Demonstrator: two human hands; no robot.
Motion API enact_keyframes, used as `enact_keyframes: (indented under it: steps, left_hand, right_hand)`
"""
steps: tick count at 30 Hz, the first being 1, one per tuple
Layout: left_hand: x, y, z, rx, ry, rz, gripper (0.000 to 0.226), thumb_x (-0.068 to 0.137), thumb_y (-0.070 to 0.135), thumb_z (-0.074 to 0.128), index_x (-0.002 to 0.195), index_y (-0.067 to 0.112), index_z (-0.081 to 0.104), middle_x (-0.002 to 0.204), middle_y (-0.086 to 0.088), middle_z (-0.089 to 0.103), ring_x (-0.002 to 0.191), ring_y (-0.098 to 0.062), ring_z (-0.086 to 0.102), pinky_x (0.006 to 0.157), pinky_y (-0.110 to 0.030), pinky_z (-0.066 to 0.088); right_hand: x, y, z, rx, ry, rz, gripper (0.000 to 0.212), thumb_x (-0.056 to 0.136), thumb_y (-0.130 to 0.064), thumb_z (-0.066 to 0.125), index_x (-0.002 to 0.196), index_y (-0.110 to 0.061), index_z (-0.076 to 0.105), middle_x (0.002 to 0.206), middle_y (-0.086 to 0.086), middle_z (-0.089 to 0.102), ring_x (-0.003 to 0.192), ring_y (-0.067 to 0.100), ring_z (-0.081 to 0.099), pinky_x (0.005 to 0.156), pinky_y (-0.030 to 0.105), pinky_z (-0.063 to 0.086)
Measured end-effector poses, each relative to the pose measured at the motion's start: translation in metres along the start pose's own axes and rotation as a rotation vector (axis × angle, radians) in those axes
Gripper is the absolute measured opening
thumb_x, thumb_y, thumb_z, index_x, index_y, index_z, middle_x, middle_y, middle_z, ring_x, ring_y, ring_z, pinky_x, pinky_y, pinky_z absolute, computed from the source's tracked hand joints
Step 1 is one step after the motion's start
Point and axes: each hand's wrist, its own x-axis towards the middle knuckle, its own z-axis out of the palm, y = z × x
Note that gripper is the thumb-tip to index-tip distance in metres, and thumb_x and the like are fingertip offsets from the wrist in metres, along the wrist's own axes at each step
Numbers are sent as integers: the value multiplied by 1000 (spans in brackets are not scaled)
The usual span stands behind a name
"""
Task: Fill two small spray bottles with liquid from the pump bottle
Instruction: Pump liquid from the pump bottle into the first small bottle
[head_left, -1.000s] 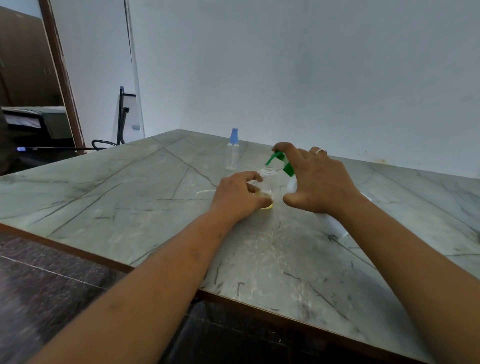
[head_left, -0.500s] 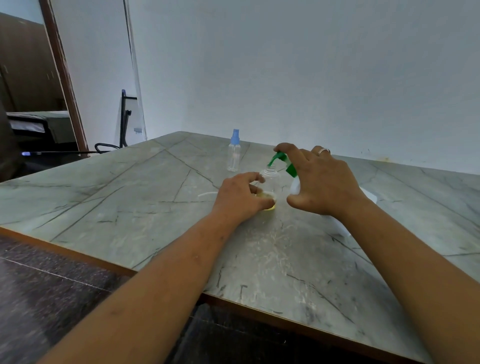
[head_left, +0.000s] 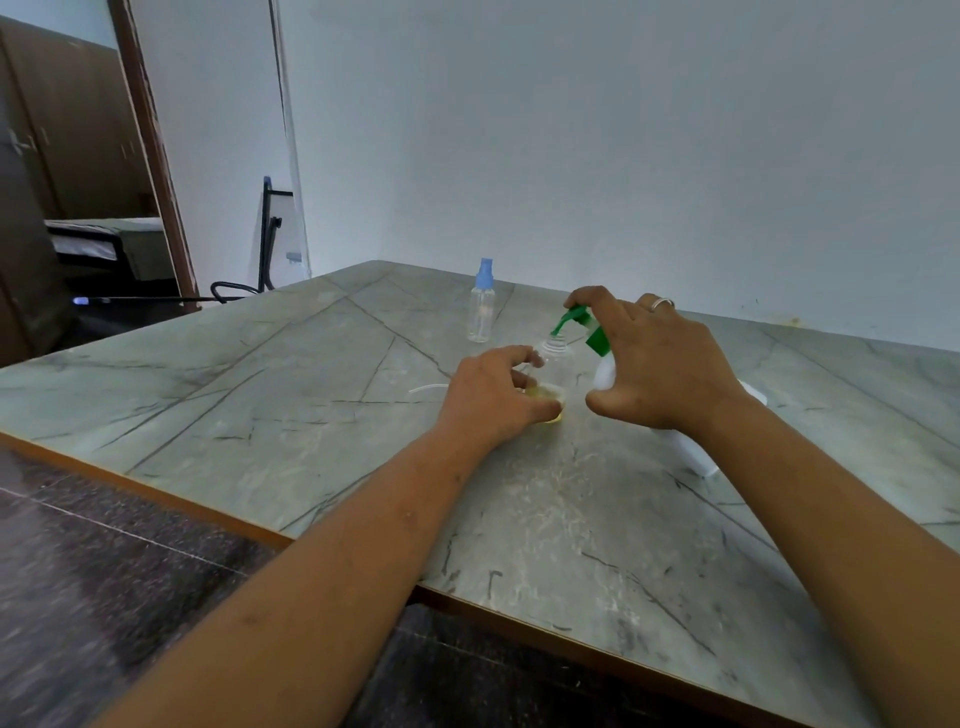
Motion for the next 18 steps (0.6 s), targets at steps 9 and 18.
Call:
enact_keyframes:
  steps: [9,18]
  left_hand:
    - [3,-3,1,-2,-2,4,55,71,37,78,121,26,58,115,1,66,89,-5,56,85,-18,42]
    - [0,0,1,15,-2,5,56,72,37,78,122,26,57,116,1,66,89,-5,56,90,-20,43]
  right_hand:
    - [2,1,3,2,-3,-17,78,67,-42,68,134,-35,28,118,-4,59,97,21,48,66,29,45]
    - [-6,4,1,-59,-6,-11,93,71,-47,66,146,-39,12,134,-4,51,114,25,48,79,36,51]
